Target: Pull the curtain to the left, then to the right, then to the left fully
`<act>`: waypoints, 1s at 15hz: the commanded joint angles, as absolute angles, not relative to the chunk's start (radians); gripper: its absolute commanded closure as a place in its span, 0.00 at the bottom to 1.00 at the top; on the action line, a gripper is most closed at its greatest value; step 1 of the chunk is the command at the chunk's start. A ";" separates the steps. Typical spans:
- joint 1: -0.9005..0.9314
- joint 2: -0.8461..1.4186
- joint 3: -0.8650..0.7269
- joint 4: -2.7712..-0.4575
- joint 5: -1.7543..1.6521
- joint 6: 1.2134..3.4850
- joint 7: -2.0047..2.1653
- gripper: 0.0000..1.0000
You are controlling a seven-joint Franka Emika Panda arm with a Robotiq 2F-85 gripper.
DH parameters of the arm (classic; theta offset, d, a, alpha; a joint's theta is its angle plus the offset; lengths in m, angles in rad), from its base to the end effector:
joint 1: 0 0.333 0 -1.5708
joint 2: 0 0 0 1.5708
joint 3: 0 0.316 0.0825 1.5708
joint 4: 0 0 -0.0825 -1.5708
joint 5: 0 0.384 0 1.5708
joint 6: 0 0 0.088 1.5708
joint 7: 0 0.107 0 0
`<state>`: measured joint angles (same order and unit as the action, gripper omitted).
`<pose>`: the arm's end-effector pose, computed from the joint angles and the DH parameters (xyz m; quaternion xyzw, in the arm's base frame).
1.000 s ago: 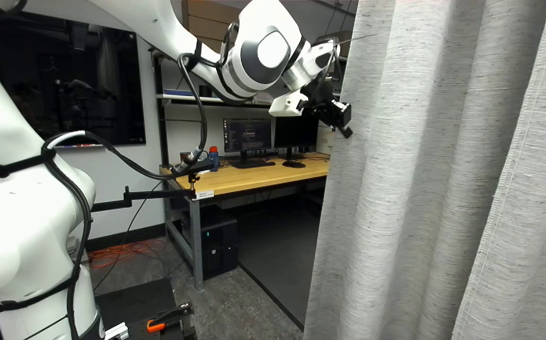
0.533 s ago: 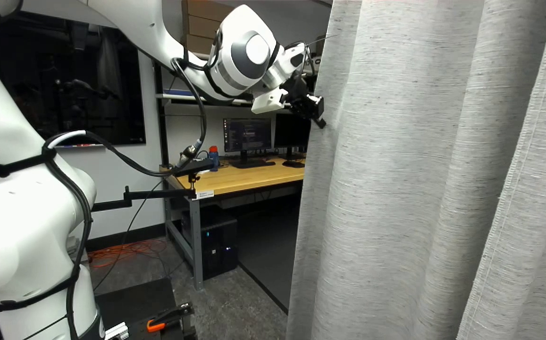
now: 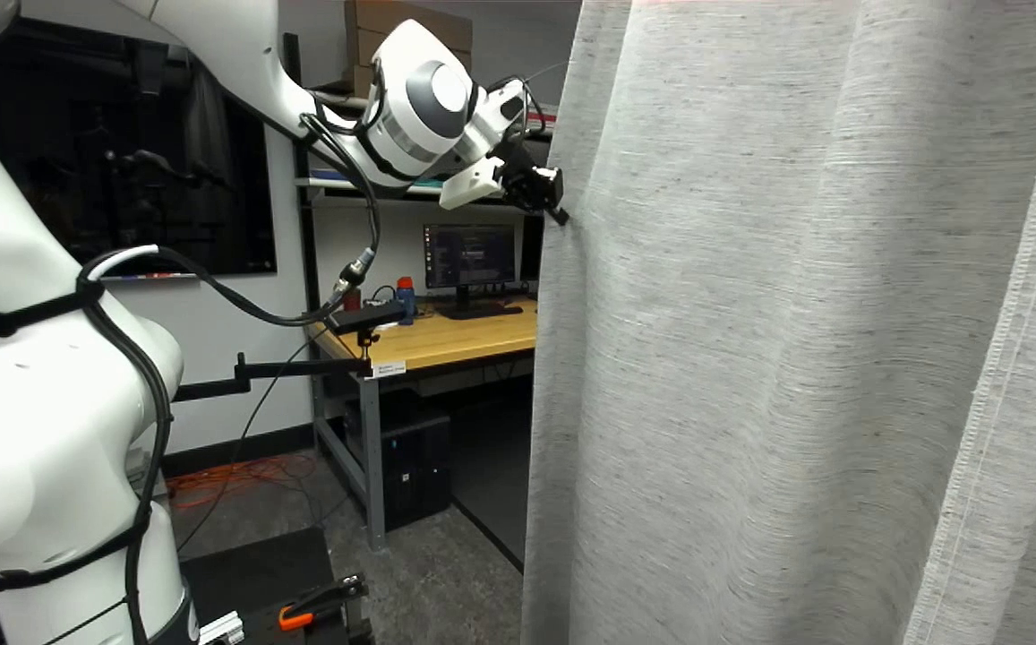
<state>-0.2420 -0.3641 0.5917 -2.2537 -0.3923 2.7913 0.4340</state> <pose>0.4612 0.2233 0.5776 0.8856 0.1282 0.4413 0.0671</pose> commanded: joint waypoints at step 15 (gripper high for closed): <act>-0.237 -0.433 0.952 -2.383 -0.400 2.849 0.588 0.99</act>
<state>-0.2211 -0.4695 0.8657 -2.3318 -0.3923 2.8331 0.5297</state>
